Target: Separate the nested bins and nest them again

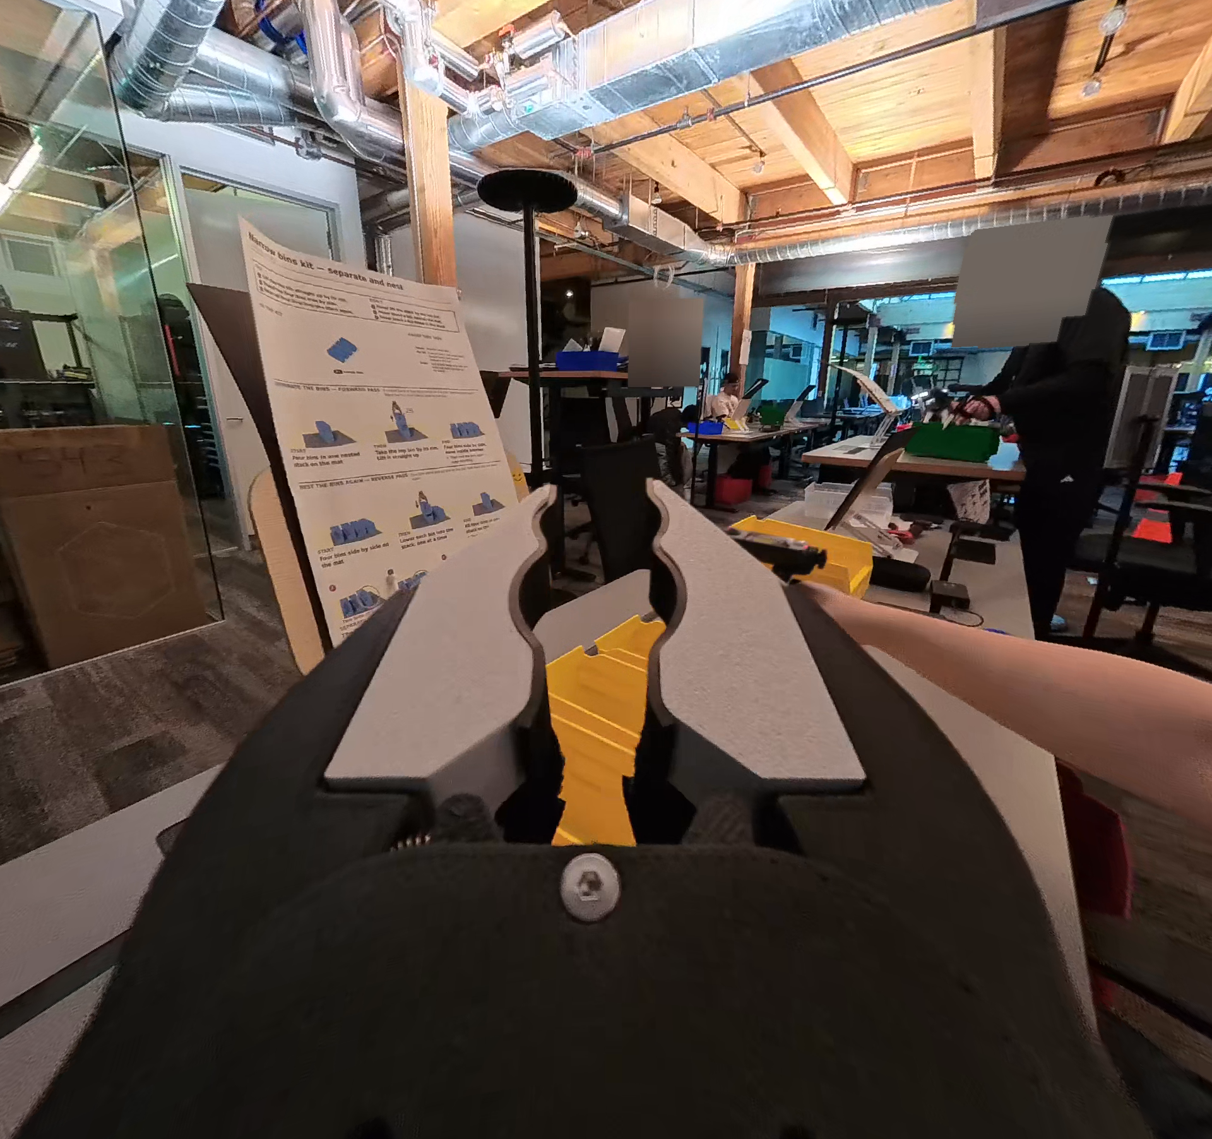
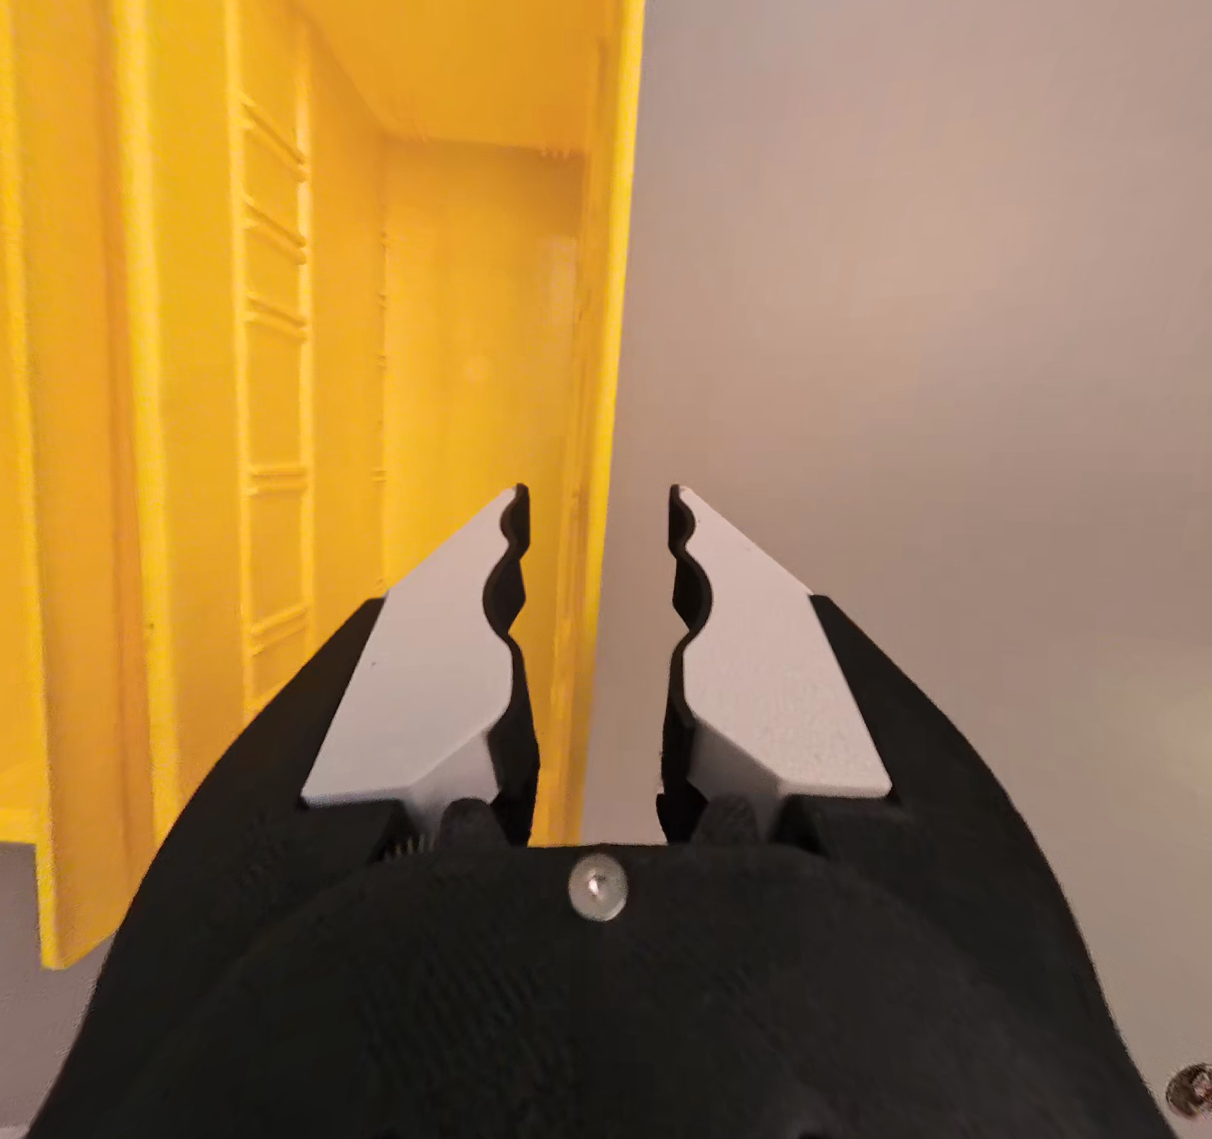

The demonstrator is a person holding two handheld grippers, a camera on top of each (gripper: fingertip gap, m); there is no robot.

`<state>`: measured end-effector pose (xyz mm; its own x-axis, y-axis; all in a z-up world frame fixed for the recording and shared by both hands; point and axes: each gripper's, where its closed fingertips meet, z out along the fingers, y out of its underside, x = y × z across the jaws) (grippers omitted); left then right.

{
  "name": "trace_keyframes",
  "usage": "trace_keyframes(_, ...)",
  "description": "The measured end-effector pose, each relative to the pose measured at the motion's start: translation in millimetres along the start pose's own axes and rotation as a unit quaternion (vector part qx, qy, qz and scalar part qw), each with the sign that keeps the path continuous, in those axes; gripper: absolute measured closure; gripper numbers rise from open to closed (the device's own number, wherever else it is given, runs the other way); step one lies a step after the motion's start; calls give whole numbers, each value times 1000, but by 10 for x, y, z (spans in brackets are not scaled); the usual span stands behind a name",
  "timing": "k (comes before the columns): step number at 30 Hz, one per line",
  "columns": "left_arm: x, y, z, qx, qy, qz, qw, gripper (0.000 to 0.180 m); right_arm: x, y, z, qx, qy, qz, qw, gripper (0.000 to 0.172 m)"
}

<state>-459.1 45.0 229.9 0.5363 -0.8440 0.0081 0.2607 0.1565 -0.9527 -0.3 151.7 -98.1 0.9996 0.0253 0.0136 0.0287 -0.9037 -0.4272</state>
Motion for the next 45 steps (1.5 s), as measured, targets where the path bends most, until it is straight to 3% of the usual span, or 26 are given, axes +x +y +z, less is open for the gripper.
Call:
trace_keyframes(1,4,-9,-12,1,3,-4,1000,158,-7,12,40,-9,-6,4,1000,130)
trace_keyframes(17,-468,-175,-480,11,-62,-24,998,155,-31,51,269,-58,-15,20,998,133)
trace_keyframes(26,-457,-137,-447,2,-59,-26,998,155,-3,86,291,-63,-12,15,998,149)
trace_keyframes(29,-440,-114,-423,-4,-56,-25,998,155,-100,94,292,-68,-43,26,996,168)
trace_keyframes(45,-518,-121,-481,0,-62,-40,997,155,-112,116,285,-74,-86,81,990,169)
